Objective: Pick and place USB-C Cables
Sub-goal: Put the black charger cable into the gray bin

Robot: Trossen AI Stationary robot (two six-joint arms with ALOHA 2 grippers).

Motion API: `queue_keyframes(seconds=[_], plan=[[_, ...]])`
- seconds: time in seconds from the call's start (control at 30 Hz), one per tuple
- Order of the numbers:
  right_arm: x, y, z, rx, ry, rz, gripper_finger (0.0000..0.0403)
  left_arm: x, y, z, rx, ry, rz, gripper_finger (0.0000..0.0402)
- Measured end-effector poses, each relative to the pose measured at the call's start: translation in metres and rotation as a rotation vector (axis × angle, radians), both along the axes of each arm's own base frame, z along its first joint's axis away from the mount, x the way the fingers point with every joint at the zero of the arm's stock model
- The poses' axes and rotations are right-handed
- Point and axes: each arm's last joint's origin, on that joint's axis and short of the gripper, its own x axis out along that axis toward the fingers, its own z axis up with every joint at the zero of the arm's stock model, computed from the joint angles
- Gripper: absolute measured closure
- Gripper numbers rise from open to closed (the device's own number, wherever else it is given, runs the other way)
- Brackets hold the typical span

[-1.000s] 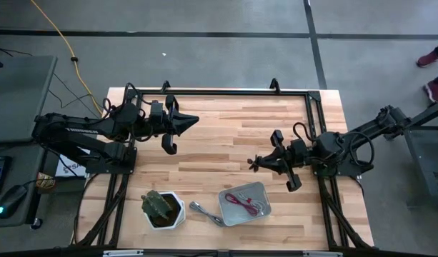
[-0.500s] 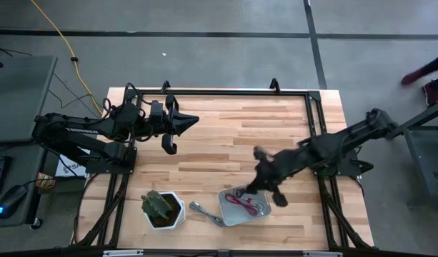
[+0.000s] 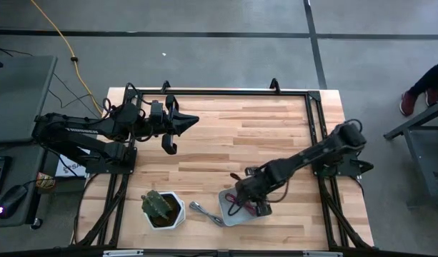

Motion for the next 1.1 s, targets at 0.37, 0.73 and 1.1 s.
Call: queue_keyframes(seconds=[0.37, 0.73, 1.1], plan=[[0.012, 0.004, -0.042, -0.062, 0.122, -0.085, 0.0401, 0.000, 0.000, 0.000, 0.000, 0.000, 0.000, 0.0402], [0.013, 0.005, -0.047, -0.063, 0.139, -0.116, 0.0395, 0.000, 0.000, 0.000, -0.002, 0.000, 0.009, 0.0401], [0.015, 0.006, -0.047, -0.055, 0.118, -0.112, 0.0377, 0.000, 0.001, 0.000, -0.006, -0.001, 0.028, 0.0401]])
